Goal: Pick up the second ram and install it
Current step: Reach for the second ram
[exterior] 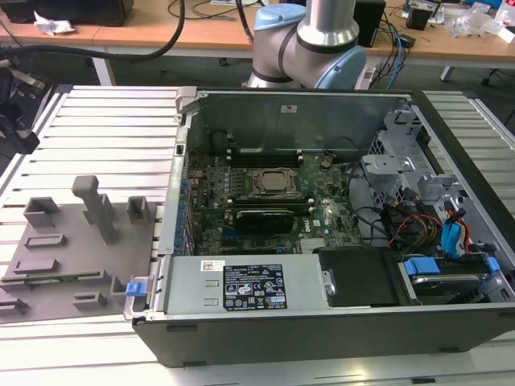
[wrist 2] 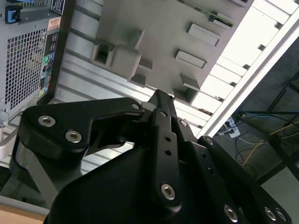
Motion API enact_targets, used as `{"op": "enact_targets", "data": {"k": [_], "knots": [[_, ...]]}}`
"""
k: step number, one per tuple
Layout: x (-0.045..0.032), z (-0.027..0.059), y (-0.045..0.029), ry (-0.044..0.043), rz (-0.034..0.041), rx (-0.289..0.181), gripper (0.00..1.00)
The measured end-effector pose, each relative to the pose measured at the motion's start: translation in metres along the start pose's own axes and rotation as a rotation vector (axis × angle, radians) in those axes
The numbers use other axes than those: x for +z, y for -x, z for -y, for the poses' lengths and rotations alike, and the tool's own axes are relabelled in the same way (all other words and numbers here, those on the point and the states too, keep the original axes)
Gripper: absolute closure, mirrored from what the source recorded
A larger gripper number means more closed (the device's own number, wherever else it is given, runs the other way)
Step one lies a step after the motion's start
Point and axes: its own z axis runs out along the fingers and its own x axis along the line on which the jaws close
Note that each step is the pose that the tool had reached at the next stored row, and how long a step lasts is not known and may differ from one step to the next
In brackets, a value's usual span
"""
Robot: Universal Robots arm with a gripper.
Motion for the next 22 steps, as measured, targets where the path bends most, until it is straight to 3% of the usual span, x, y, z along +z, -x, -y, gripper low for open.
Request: {"op": "enact_targets", "data": {"k": [22], "knots": [[0.0007, 0.0358, -0.0055, -0.0001, 0.0, 0.0, 0.89]]}}
